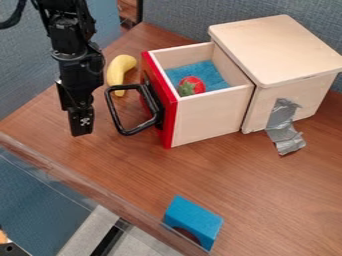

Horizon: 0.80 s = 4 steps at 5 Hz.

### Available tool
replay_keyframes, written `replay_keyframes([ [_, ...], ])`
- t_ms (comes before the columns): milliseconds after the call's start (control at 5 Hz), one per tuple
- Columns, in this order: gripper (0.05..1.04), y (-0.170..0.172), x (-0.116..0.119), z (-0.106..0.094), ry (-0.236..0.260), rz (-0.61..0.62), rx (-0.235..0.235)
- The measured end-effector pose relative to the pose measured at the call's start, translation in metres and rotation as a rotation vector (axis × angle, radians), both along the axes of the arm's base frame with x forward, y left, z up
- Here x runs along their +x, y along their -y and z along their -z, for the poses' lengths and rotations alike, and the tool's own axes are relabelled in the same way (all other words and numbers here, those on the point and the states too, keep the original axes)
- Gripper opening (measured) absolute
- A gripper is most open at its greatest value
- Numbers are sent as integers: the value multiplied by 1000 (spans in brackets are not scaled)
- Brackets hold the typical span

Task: Closed the drawer

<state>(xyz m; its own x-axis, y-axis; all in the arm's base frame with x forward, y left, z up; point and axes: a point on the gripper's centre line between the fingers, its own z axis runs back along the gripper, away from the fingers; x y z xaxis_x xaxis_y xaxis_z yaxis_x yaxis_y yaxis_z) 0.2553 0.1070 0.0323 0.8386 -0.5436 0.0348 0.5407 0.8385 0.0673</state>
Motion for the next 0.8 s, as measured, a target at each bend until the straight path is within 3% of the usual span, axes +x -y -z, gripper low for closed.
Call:
replay_keyframes([
  [800, 999, 28, 19, 4, 21, 69, -22],
])
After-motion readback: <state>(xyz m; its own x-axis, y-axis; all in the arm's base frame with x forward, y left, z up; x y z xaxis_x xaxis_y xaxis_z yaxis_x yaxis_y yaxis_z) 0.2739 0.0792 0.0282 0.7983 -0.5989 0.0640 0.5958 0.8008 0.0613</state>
